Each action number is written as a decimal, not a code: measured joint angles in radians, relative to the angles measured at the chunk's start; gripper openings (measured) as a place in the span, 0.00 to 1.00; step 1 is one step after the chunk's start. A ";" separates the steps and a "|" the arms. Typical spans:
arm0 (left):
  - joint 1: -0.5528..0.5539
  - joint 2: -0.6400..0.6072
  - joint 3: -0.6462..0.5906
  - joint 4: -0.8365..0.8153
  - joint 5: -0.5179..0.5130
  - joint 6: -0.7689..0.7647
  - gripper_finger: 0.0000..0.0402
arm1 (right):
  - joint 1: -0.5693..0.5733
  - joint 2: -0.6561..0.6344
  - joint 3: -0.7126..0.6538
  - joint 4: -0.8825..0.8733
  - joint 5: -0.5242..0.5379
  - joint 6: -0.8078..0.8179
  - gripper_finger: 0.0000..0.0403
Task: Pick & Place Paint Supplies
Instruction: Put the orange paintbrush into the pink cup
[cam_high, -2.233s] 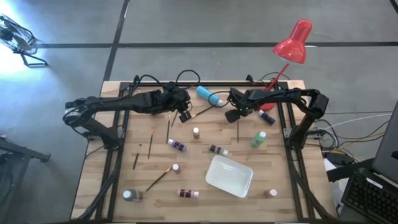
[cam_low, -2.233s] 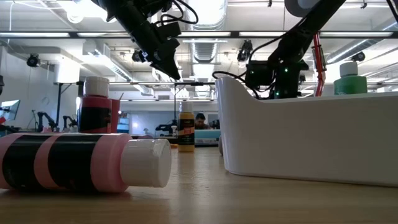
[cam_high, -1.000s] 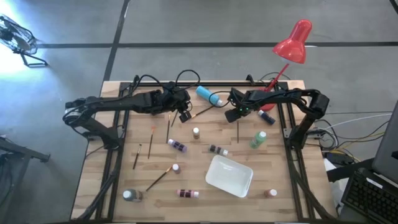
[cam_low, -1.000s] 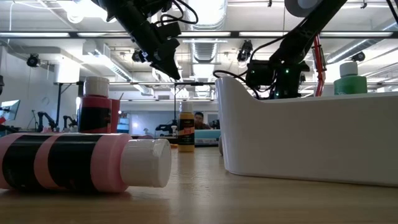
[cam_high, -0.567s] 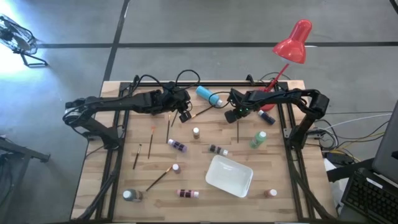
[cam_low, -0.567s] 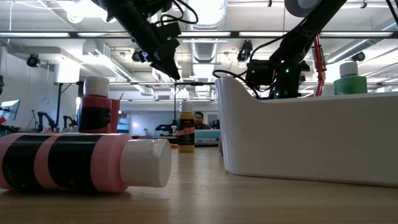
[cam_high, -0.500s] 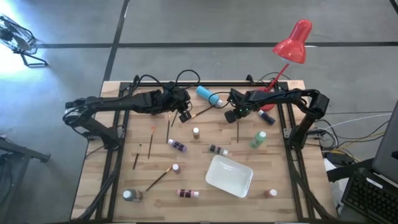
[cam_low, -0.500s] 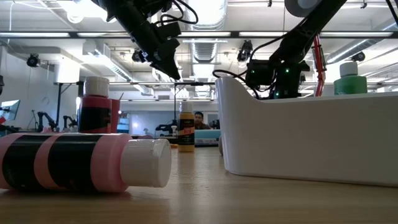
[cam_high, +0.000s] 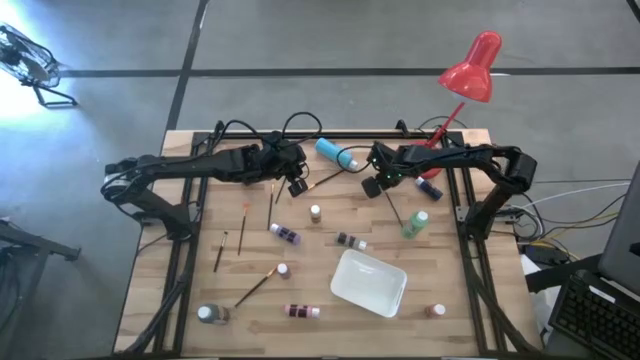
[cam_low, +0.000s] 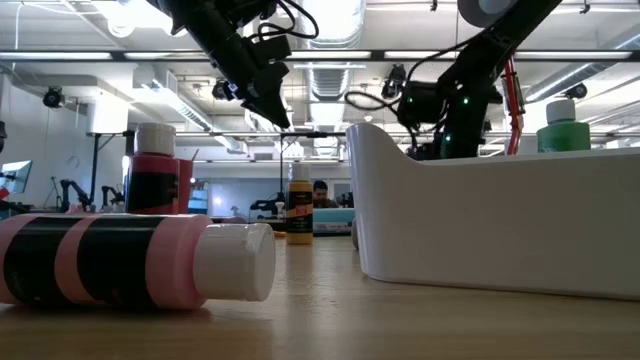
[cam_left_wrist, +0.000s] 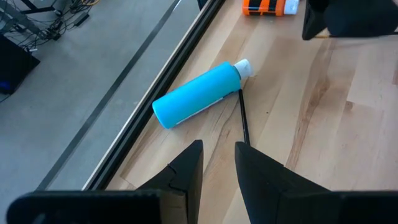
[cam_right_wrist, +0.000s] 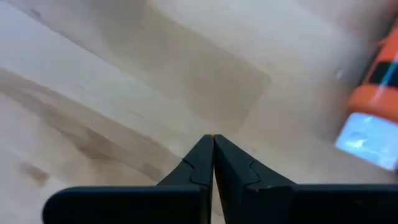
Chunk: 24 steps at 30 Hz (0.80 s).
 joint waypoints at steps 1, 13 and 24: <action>0.000 0.000 0.000 0.000 0.000 0.000 0.25 | 0.000 -0.019 0.000 0.000 0.002 -0.005 0.02; 0.000 0.000 -0.034 0.164 0.032 -0.023 0.25 | 0.044 -0.317 0.002 0.162 0.006 -0.098 0.02; 0.024 0.001 -0.201 0.731 0.374 -0.005 0.25 | 0.145 -0.483 0.002 0.284 -0.002 -0.198 0.02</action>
